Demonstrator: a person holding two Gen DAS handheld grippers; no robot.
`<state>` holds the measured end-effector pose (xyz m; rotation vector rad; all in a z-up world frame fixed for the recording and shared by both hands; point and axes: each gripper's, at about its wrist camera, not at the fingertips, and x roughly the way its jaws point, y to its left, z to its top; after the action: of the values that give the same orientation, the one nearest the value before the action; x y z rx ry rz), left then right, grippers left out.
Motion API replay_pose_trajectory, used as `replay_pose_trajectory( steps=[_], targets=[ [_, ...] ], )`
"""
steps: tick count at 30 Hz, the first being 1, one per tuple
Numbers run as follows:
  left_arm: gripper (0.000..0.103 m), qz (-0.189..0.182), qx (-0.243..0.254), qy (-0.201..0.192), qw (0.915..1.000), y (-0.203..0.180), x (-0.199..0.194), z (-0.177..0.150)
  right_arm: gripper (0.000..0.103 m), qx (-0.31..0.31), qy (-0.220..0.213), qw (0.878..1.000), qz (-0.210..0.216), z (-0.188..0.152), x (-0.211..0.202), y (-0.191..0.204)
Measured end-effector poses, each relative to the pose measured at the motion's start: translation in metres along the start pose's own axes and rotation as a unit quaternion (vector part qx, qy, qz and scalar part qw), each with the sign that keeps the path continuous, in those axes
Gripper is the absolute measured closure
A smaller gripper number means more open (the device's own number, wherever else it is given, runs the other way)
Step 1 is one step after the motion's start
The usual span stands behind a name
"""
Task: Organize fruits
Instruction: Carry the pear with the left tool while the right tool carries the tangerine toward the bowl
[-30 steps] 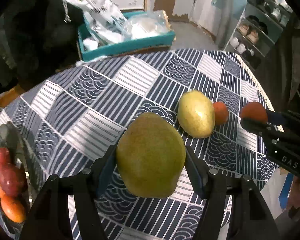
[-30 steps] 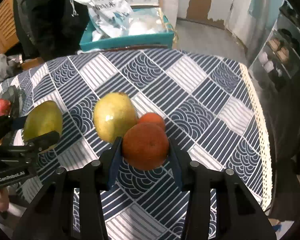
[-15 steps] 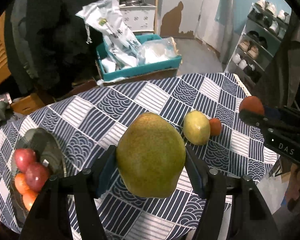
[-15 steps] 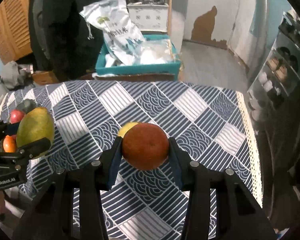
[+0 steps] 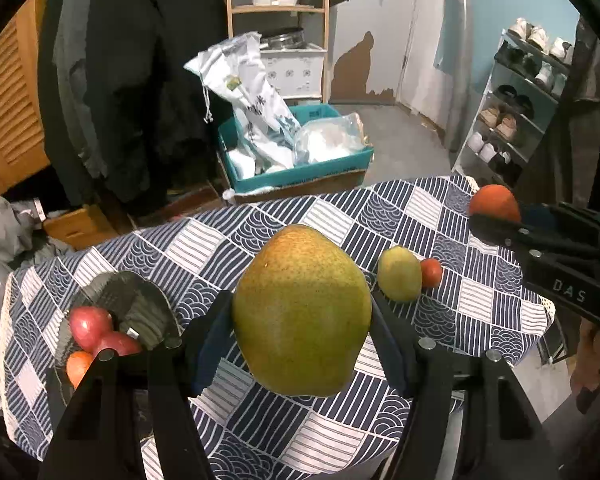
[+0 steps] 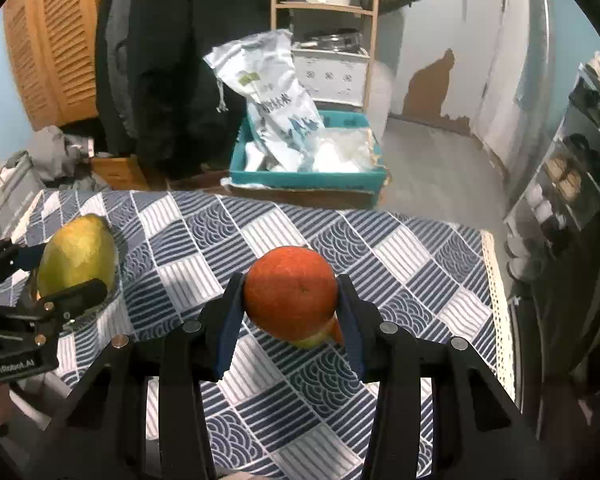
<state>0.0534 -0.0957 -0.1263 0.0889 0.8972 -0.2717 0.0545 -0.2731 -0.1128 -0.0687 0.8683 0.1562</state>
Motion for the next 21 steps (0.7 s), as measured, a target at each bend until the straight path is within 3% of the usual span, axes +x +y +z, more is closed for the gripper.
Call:
replay_pose_trajectory(
  steps=[11, 21],
  targets=[
    [0.035, 0.009, -0.014, -0.032, 0.9993, 0.025, -0.034, 0.000, 0.059, -0.031, -0.018, 0.999, 0.019, 0.017, -0.009, 0.039],
    [0.035, 0.030, -0.057, -0.034, 0.9973, 0.071, -0.040, -0.010, 0.059, -0.063, -0.021, 0.997, 0.041, 0.034, -0.003, 0.084]
  ],
)
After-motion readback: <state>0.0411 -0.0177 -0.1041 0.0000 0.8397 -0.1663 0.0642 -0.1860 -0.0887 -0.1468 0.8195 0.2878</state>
